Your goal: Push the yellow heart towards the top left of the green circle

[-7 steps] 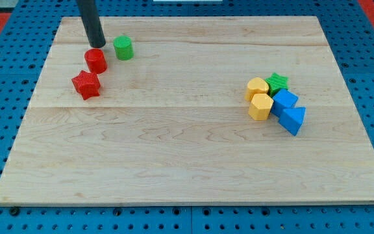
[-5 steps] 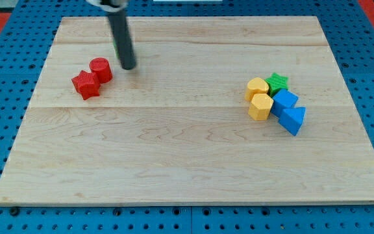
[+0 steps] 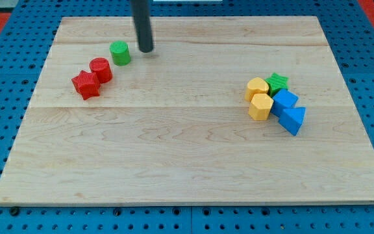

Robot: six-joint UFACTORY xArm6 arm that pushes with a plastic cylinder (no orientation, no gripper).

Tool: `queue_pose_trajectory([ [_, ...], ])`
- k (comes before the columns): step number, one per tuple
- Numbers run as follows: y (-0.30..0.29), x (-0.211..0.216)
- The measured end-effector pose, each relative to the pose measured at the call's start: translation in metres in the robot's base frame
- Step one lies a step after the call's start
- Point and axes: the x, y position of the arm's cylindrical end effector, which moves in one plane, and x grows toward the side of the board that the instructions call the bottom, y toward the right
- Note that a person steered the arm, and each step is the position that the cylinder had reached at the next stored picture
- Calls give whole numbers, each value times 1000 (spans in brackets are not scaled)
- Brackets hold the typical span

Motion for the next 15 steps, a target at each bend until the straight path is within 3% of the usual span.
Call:
queue_pose_trajectory([
  [2,274,-19],
  [3,329,46],
  [4,321,109],
  [5,237,139],
  [7,134,104],
  [8,103,139],
  [9,57,133],
  [10,22,86],
  [12,70,57],
  [13,-23,35],
  [14,-39,27],
  [15,26,40],
])
